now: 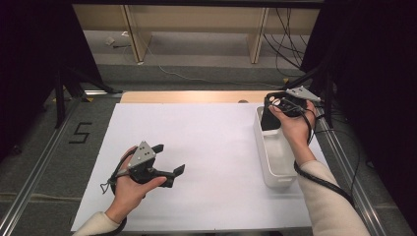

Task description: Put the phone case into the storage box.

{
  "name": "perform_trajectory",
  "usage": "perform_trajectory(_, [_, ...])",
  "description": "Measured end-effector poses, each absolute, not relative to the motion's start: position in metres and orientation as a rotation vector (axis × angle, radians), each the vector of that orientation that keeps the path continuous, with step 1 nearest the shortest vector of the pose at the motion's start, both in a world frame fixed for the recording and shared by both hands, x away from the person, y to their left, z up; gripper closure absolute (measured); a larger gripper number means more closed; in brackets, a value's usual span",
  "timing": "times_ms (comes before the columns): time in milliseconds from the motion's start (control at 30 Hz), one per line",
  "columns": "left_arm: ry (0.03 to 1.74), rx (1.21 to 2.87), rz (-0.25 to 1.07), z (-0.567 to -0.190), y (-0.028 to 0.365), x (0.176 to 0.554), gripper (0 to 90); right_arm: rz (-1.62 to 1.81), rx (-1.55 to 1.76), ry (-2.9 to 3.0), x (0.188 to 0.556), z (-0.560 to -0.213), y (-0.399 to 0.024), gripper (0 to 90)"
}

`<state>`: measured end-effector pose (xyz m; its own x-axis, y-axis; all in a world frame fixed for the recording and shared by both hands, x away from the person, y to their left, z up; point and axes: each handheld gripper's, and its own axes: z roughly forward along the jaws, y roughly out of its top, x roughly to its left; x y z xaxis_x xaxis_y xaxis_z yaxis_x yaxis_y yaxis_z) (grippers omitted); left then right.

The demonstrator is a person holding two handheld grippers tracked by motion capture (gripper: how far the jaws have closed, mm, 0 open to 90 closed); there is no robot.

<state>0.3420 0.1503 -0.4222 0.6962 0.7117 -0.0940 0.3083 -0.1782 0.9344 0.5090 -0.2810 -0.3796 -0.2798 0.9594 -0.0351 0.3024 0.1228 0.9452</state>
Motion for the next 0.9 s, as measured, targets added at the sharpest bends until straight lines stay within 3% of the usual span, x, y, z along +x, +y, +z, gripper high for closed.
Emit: perform_trajectory(900, [0.815,1.769,0.440,-0.4226,0.1499,0.3421,0.0,1.152,1.258,1.716,0.5180,-0.3885,-0.2789,15.2])
